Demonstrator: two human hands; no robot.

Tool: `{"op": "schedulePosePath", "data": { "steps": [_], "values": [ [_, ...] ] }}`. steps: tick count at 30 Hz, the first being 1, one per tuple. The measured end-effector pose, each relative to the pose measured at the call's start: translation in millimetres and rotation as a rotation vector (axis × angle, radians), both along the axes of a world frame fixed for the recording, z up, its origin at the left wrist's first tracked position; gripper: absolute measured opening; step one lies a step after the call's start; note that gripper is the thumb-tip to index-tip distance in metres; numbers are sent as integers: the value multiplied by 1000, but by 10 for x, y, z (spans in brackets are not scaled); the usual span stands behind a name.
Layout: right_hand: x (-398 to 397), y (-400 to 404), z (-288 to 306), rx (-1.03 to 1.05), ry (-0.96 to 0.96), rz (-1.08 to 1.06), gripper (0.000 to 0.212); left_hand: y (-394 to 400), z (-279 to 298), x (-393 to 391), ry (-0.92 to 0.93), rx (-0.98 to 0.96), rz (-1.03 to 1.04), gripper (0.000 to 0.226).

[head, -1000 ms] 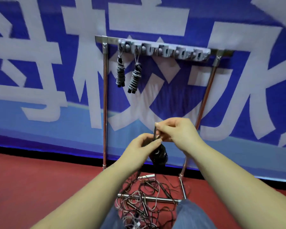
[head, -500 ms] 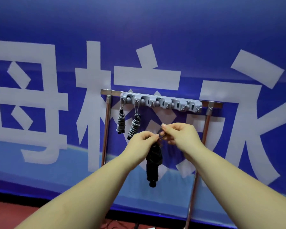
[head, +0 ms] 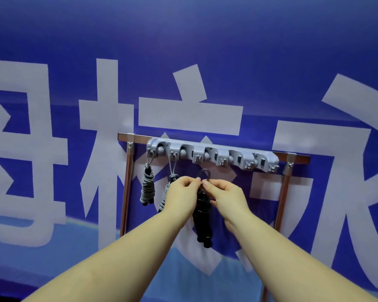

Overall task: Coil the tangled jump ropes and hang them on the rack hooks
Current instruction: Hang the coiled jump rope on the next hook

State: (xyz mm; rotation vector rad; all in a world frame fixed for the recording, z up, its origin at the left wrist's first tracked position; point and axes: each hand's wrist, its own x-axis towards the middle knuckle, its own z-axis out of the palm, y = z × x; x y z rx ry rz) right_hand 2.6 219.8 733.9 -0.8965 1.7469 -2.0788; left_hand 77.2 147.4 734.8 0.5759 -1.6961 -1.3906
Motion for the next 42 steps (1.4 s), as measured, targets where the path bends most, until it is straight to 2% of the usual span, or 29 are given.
{"op": "schedulePosePath", "data": {
  "steps": [4, 12, 16, 25, 28, 30, 33, 35, 36, 39, 42],
  "values": [
    [-184, -364, 152, -54, -135, -34, 5, -274, 102, -324, 50, -1, 101, 15],
    [-626, -950, 278, -7, -204, -143, 11, -698, 230, -812, -64, -83, 232, 20],
    [-784, -1094, 189, 60, -217, -193, 25, -855, 129, -939, -97, -73, 238, 19],
    [-961, -1097, 114, 199, -195, -68, 20, -997, 6, -1012, -199, -89, 127, 18],
    [-914, -1010, 132, 300, -4, -64, 21, -1000, 53, -935, -306, -199, 75, 22],
    [-864, -894, 162, 396, 207, -67, 21, -980, 108, -846, -420, -320, 44, 31],
    [-769, -645, 268, 710, 723, -108, 43, -931, 180, -672, -569, -516, 31, 56],
    [-651, -466, 358, 937, 1066, -103, 59, -857, 244, -537, -683, -710, 30, 61],
    [-590, -389, 382, 1002, 1160, -79, 65, -808, 269, -466, -744, -818, 24, 61],
    [-419, -199, 403, 1102, 1178, -14, 79, -643, 343, -244, -903, -1083, -9, 61],
    [-281, -43, 369, 1180, 1197, -25, 86, -497, 359, -62, -999, -1178, -45, 60]
  ]
}}
